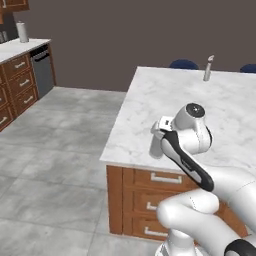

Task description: Move the glass cup from next to the sink to the open cabinet. Then, move the bowl with the tangerine to the fridge to clear the area for faucet cleaning.

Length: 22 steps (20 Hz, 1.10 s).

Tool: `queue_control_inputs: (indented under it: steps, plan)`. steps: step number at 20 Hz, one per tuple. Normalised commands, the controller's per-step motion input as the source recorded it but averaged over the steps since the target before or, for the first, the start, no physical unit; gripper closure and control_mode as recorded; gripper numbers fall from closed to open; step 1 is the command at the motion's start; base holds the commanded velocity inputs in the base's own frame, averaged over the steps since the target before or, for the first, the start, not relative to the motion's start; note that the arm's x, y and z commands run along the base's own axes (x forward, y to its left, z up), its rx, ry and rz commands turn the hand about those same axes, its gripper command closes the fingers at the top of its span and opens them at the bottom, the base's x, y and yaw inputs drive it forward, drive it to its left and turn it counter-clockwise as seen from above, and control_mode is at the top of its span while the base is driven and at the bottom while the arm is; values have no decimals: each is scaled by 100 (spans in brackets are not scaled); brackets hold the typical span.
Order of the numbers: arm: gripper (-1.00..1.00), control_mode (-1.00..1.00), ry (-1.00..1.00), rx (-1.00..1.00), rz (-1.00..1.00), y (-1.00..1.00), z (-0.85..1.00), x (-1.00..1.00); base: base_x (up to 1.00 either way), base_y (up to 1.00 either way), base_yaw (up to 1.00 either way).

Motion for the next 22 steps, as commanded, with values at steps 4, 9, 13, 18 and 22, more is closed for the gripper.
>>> queue_control_inputs:
  steps: [4, 9, 13, 18, 22]
  plan:
    - [100, 100, 0, 0, 0, 0, 0, 0, 32, 100, 3]
    - [100, 100, 0, 0, 0, 0, 0, 0, 61, 100, -5]
    - [100, 100, 0, 0, 0, 0, 0, 0, 66, 100, -20]
    - [100, 100, 0, 0, 0, 0, 0, 0, 75, 100, -36]
    - [100, 100, 0, 0, 0, 0, 0, 0, 96, 100, -41]
